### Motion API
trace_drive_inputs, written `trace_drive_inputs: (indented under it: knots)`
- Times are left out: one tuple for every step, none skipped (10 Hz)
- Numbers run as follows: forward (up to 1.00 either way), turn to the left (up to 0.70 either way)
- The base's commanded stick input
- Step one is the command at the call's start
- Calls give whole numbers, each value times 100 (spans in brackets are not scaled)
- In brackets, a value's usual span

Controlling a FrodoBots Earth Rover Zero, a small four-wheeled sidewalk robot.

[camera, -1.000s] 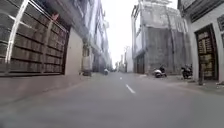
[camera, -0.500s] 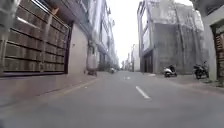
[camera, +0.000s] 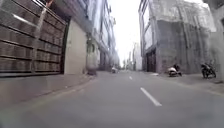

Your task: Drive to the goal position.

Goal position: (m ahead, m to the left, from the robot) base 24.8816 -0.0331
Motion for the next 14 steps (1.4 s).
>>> trace_drive_inputs:
  knots:
    - [100,6]
    - [100,6]
    - [100,6]
    - [100,6]
    - [100,6]
    - [100,6]
    - [100,6]
    - [100,6]
    - [100,-6]
    - [100,-34]
    - [100,-34]
    - [100,-34]
    - [100,-34]
    - [100,6]
